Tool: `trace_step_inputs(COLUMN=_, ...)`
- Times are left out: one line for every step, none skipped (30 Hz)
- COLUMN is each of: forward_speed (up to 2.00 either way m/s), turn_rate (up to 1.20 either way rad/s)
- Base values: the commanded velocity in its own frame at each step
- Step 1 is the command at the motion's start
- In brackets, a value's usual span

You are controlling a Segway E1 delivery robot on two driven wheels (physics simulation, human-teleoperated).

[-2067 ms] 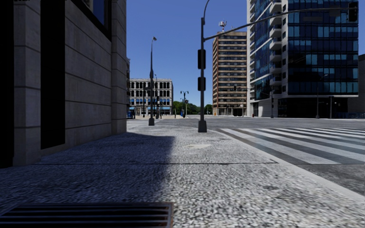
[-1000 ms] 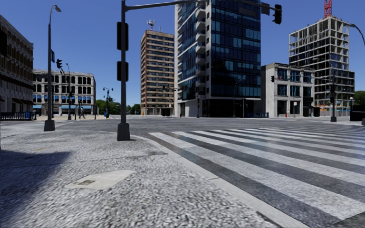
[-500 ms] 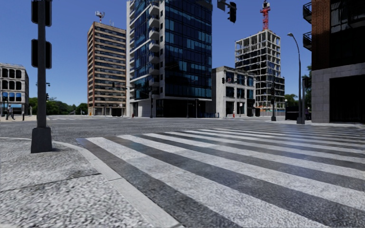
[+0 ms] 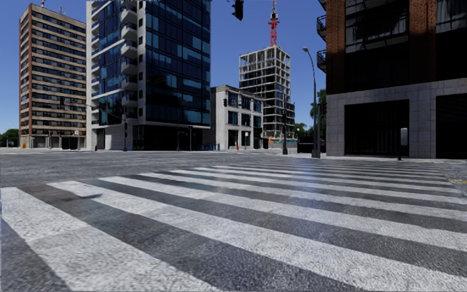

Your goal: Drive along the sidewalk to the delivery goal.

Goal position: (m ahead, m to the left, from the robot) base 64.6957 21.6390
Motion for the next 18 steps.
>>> trace_step_inputs(forward_speed=1.57, turn_rate=-0.62)
trace_step_inputs(forward_speed=1.57, turn_rate=-0.62)
trace_step_inputs(forward_speed=1.57, turn_rate=-0.62)
trace_step_inputs(forward_speed=1.57, turn_rate=-0.62)
trace_step_inputs(forward_speed=1.57, turn_rate=-0.62)
trace_step_inputs(forward_speed=1.57, turn_rate=-0.62)
trace_step_inputs(forward_speed=1.57, turn_rate=-0.62)
trace_step_inputs(forward_speed=1.57, turn_rate=-0.62)
trace_step_inputs(forward_speed=1.51, turn_rate=-0.62)
trace_step_inputs(forward_speed=1.46, turn_rate=-0.62)
trace_step_inputs(forward_speed=1.46, turn_rate=-0.62)
trace_step_inputs(forward_speed=1.44, turn_rate=-0.62)
trace_step_inputs(forward_speed=1.43, turn_rate=-0.62)
trace_step_inputs(forward_speed=1.43, turn_rate=-0.62)
trace_step_inputs(forward_speed=1.43, turn_rate=-0.62)
trace_step_inputs(forward_speed=1.43, turn_rate=-0.62)
trace_step_inputs(forward_speed=1.43, turn_rate=-0.62)
trace_step_inputs(forward_speed=1.43, turn_rate=-0.62)
